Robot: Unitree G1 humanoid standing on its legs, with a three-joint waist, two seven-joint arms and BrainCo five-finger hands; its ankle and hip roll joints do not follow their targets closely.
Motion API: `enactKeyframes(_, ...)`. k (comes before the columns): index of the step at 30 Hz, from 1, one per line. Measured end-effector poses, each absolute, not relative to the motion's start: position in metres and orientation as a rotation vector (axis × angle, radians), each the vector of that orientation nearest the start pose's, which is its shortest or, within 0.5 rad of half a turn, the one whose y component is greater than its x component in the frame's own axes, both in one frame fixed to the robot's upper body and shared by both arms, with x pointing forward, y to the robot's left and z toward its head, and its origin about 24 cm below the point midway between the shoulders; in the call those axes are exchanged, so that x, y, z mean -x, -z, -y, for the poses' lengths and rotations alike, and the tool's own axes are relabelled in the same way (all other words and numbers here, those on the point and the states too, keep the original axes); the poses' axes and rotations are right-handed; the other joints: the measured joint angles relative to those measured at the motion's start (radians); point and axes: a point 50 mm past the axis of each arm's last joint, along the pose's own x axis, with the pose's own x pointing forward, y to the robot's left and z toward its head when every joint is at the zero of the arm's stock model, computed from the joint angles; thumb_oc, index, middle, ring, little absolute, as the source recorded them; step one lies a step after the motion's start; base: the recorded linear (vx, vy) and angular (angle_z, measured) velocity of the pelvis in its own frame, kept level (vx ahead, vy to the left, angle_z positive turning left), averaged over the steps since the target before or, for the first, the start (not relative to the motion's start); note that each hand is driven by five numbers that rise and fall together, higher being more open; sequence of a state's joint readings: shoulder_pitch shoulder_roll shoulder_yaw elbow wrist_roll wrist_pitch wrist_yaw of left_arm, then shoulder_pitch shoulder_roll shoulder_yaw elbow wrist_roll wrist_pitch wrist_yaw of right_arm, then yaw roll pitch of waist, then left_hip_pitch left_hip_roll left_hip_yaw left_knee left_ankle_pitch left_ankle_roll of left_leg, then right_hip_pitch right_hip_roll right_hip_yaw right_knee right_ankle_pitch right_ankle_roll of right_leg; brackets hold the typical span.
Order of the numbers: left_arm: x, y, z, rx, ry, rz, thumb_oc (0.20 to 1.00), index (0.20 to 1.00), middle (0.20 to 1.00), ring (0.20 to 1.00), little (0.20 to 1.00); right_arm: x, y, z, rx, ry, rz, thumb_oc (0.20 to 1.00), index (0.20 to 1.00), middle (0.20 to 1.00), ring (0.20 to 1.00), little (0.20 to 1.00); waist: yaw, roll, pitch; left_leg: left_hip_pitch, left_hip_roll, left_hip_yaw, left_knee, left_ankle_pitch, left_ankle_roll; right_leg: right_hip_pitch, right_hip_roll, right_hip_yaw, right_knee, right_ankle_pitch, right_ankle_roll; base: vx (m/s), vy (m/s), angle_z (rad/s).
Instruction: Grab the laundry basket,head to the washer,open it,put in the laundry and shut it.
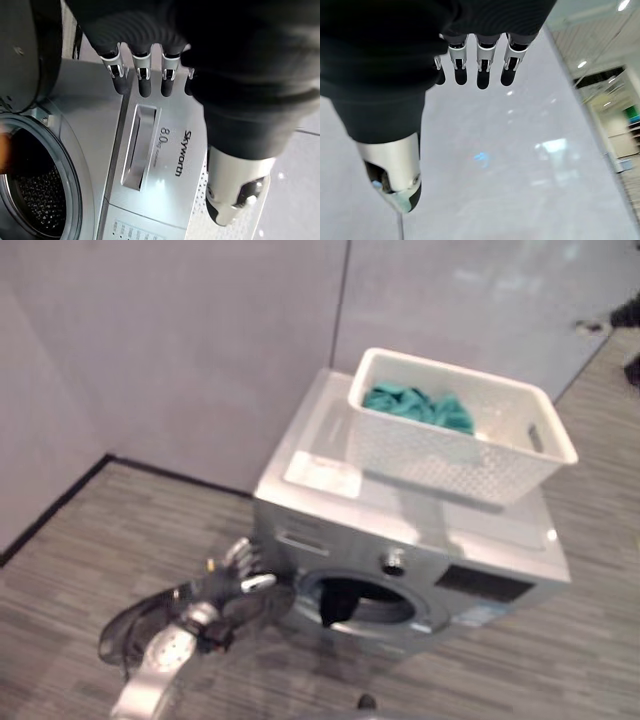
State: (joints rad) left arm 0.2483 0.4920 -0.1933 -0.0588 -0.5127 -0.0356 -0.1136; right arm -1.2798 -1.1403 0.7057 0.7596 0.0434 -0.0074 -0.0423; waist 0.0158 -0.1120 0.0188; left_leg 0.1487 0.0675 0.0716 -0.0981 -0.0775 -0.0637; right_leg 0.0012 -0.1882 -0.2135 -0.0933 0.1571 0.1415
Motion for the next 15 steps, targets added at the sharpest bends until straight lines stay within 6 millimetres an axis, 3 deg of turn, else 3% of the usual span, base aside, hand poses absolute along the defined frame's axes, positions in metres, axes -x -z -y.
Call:
enactKeyframes(3, -0.193, -0.006, -0.202, 0.062, 0.233, -0.258, 1.000, 1.000, 1.000, 1.000, 1.000, -0.370, -0.326, 0.310, 1.189, 0.312, 0.167, 1.000, 1.000, 1.000, 1.000, 1.000, 0.005, -0.005, -0.004, -0.008, 0.003, -0.014, 0.001, 0.002, -0.002, -0.003, 0.001, -0.012, 0.000, 0.000, -0.001, 0.00, -0.041, 0.17)
enactKeyframes(7, -0.192, -0.002, -0.203, 0.060, 0.228, -0.274, 1.000, 1.000, 1.000, 1.000, 1.000, -0.371, -0.310, 0.329, 1.136, 0.332, 0.030, 1.000, 1.000, 1.000, 1.000, 1.000, 0.028, -0.008, -0.006, -0.044, 0.014, -0.063, 0.013, 0.004, -0.005, -0.003, 0.004, -0.055, 0.001, 0.005, -0.008, 0.01, -0.048, 0.34)
enactKeyframes(11, -0.191, 0.001, -0.201, 0.060, 0.239, -0.293, 1.000, 1.000, 1.000, 1.000, 1.000, -0.381, -0.293, 0.322, 1.121, 0.287, -0.028, 1.000, 1.000, 1.000, 1.000, 1.000, 0.039, -0.009, -0.005, -0.065, 0.017, -0.094, 0.019, 0.005, -0.007, -0.005, 0.006, -0.084, 0.001, 0.007, -0.011, 0.00, -0.033, 0.21)
enactKeyframes(15, -0.191, 0.004, -0.200, 0.057, 0.245, -0.311, 1.000, 1.000, 1.000, 1.000, 1.000, -0.383, -0.288, 0.318, 1.151, 0.264, -0.047, 1.000, 1.000, 1.000, 1.000, 1.000, 0.048, -0.017, -0.002, -0.107, 0.021, -0.114, 0.037, 0.006, -0.009, -0.025, 0.008, -0.102, 0.002, 0.016, -0.022, -0.01, -0.024, 0.18)
